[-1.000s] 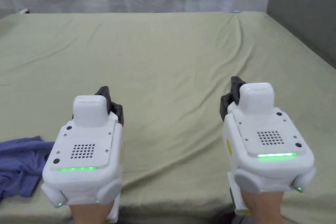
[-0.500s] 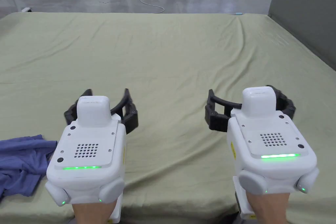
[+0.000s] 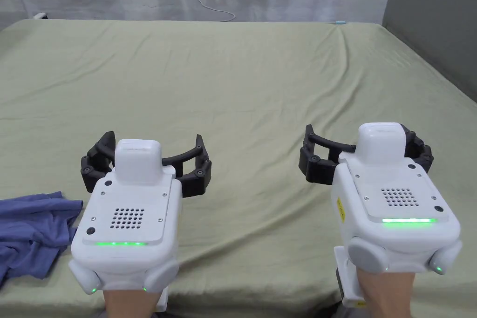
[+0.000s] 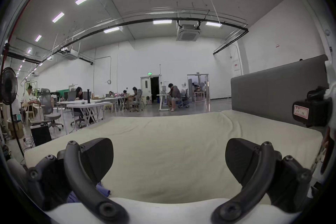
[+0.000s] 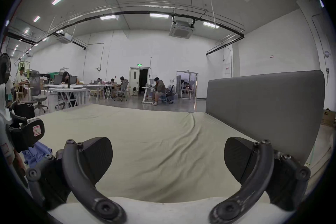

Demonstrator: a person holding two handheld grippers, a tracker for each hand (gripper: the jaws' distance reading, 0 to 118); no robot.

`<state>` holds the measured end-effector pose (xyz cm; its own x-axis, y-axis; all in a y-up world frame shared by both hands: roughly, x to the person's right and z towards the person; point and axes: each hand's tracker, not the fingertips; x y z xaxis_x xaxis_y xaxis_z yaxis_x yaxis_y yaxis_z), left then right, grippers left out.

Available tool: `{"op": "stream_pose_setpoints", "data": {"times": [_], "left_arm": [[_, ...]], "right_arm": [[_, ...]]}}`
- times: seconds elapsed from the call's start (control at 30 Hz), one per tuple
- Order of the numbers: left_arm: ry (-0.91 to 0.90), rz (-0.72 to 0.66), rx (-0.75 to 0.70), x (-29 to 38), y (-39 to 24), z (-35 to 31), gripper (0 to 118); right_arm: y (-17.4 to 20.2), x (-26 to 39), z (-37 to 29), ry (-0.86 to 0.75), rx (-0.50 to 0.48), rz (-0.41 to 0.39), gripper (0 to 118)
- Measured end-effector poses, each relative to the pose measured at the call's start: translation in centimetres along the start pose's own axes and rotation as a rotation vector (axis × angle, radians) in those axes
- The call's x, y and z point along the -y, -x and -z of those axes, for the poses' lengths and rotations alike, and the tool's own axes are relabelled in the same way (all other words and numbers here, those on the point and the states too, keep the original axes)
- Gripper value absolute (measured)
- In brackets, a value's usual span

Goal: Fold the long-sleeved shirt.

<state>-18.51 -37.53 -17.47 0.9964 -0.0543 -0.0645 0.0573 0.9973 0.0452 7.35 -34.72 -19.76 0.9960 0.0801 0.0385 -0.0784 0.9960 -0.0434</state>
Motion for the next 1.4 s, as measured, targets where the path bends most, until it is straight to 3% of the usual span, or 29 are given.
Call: {"op": "stream_pose_setpoints", "data": {"times": [0.37,0.53,1.4], "left_arm": [[0.028,-0.070,0.005,-0.53,0.19,0.05,118],[0.007,-0.040,-0.006,-0.46,0.21,-0.01,118],[0.028,-0.028,0.035,-0.40,-0.02,0.34,118]], "right_arm": [[-0.42,-0.86,-0.75,-0.051,-0.011,0.012,118],[-0.13,-0.71,-0.84,-0.099,-0.022,-0.012,118],[-0.54,-0.67,-0.67,-0.045,-0.006,-0.013,118]]}}
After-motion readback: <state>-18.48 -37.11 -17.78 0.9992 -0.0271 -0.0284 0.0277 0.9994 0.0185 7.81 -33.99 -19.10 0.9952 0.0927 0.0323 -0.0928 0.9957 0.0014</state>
